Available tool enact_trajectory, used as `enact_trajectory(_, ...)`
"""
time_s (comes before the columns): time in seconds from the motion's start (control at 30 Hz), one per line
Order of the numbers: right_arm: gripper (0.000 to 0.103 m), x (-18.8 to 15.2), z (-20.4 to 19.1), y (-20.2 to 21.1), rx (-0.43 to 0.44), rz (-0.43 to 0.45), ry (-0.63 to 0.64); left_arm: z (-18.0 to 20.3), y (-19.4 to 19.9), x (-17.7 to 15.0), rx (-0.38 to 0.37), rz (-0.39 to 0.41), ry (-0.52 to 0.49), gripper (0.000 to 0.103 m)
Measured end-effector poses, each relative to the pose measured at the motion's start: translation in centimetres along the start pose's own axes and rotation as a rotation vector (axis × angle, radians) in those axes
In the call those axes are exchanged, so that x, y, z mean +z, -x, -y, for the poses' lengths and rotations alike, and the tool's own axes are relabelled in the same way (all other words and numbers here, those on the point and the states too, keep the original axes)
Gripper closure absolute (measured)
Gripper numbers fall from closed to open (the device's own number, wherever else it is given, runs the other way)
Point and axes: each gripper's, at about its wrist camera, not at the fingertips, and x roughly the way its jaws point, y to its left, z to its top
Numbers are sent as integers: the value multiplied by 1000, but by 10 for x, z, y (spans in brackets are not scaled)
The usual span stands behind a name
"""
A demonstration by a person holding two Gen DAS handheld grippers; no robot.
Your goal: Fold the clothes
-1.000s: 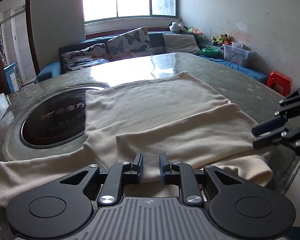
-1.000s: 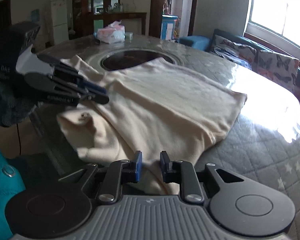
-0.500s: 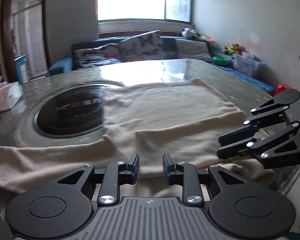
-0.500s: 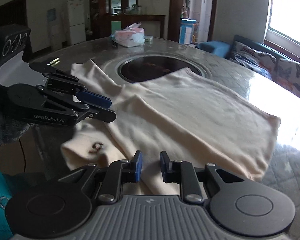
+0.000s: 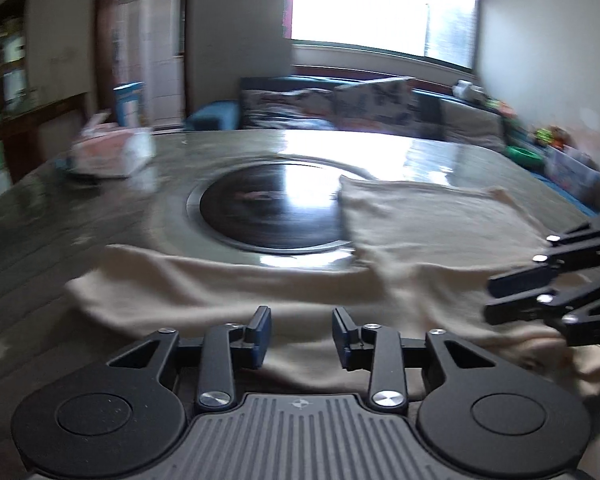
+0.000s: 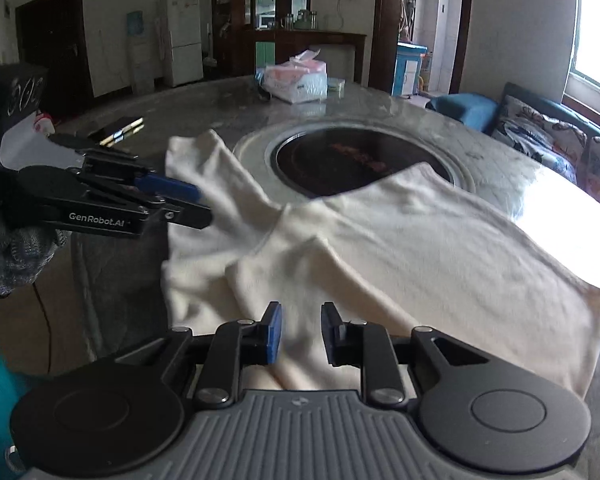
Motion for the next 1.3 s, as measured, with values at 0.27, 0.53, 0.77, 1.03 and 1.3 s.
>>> enact_trajectory(0.27,68,9,-8,-20,23,-5,19,-63,-8,10,247,0,163,56)
enact_trajectory(0.53,67,10,-8,-3,0,19,15,-105,-27,19,375,-21,274,58)
enact_trajectory(0.77,66,5,-5,11,-24,37,-4,-105,-28,22,344,3,297,83)
enact_trajectory(1.03,66,-6,9,27,-71,59,-72,-83,-7,36,249,101,287,97)
enact_trajectory(1.3,66,-20,28,46,-120,96,-155,-3,26,69,-34,187,179,97)
